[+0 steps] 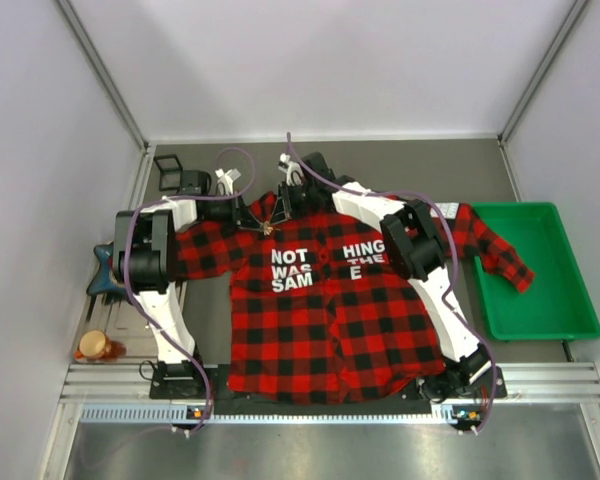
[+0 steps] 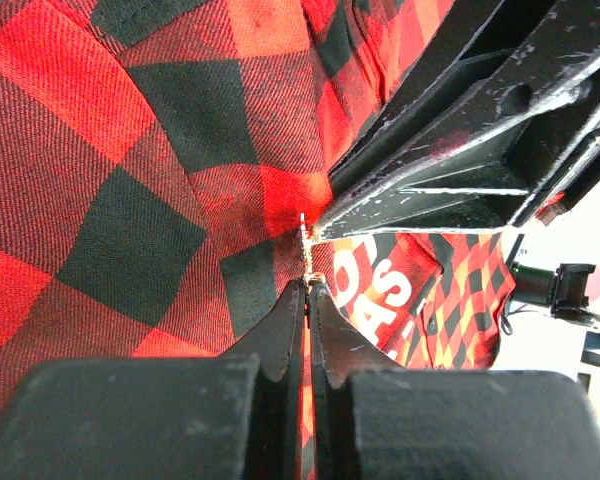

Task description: Pin the brooch onto the clothing

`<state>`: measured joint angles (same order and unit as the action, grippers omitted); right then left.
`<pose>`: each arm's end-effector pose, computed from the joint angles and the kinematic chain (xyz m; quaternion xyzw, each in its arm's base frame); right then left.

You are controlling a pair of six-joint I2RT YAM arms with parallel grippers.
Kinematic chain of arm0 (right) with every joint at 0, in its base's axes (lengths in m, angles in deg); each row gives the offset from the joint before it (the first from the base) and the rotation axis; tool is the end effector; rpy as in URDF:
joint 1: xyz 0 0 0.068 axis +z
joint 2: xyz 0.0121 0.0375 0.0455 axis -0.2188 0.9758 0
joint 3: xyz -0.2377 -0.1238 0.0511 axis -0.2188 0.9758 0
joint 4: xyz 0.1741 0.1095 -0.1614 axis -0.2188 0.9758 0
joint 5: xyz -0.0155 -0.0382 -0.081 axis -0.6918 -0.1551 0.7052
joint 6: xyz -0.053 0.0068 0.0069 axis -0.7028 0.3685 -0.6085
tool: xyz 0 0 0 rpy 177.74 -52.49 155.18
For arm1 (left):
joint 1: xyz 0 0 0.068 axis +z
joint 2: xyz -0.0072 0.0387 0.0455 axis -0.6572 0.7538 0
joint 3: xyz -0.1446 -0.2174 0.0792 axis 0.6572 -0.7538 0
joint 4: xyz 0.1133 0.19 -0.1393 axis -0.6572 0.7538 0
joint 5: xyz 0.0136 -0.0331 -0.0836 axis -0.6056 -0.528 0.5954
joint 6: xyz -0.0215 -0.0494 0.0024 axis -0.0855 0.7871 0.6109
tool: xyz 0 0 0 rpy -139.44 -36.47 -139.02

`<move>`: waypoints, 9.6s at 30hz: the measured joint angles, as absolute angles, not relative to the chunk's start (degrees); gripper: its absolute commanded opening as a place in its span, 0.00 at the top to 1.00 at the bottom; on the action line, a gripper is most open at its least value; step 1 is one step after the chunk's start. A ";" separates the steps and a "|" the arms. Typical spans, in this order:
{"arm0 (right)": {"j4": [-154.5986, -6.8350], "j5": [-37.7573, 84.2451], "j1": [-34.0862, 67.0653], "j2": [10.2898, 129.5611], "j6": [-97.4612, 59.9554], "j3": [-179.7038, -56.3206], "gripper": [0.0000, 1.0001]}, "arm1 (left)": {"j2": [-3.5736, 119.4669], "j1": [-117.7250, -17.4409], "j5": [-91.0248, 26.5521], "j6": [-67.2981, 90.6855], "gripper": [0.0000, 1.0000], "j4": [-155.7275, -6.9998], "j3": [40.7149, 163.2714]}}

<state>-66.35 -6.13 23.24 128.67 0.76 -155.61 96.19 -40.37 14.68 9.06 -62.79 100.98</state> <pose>0.4285 0.3363 0.1598 -0.2018 0.8509 0.4489 0.1836 0.3960 -0.0243 0.1533 0.0515 0.8614 -0.4621 0.2045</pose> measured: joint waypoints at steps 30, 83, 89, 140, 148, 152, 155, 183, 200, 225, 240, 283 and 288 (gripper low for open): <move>-66.96 -15.59 17.41 126.16 -7.11 -153.36 0.99 | 103.53 -38.25 14.99 4.15 1.00 -55.60 105.53; -65.96 -18.63 22.10 133.66 -9.51 -159.19 0.79 | 109.65 -39.00 20.78 6.00 1.00 -55.73 110.09; -66.42 -18.70 22.72 133.99 -7.72 -159.52 0.77 | 109.65 -39.00 20.78 6.00 1.00 -55.75 110.09; -69.61 -18.48 19.85 132.00 -6.96 -153.27 0.65 | 113.43 -38.49 28.95 7.97 1.00 -60.19 110.22; -69.87 -19.83 19.83 132.96 -5.97 -154.27 0.65 | 114.26 -38.47 31.58 9.46 1.00 -62.70 109.85; -69.94 -20.27 19.83 133.09 -5.84 -154.27 0.65 | 114.33 -38.49 32.80 9.65 1.00 -63.84 109.48; -70.22 -21.10 19.83 133.31 -5.67 -154.27 0.65 | 114.33 -38.49 33.85 9.68 1.00 -64.80 109.04; -83.77 -30.61 19.57 133.83 3.62 -150.76 0.76 | 114.28 -38.41 38.42 -0.16 1.00 -53.30 113.48; -83.25 -31.64 19.59 130.86 -0.01 -150.19 1.00 | 114.61 -39.32 35.64 -22.85 0.73 -27.84 125.77; -87.38 -24.58 19.85 121.33 -0.95 -140.94 1.00 | 94.00 -36.26 26.83 19.56 0.42 -77.28 100.17; -85.78 -19.35 20.90 117.02 -8.75 -138.71 1.00 | 94.00 -39.70 22.35 29.04 0.39 -78.62 99.34; -82.11 -10.74 23.37 113.79 -20.05 -136.46 1.00 | 94.02 -40.77 24.97 36.06 0.59 -74.51 99.30; -82.11 -10.74 23.37 113.33 -20.22 -136.46 0.99 | 94.04 -40.70 24.54 36.17 0.67 -74.51 99.30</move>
<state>-82.11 -10.74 23.37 113.33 -20.22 -136.46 94.04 -40.70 24.54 36.17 -74.51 99.30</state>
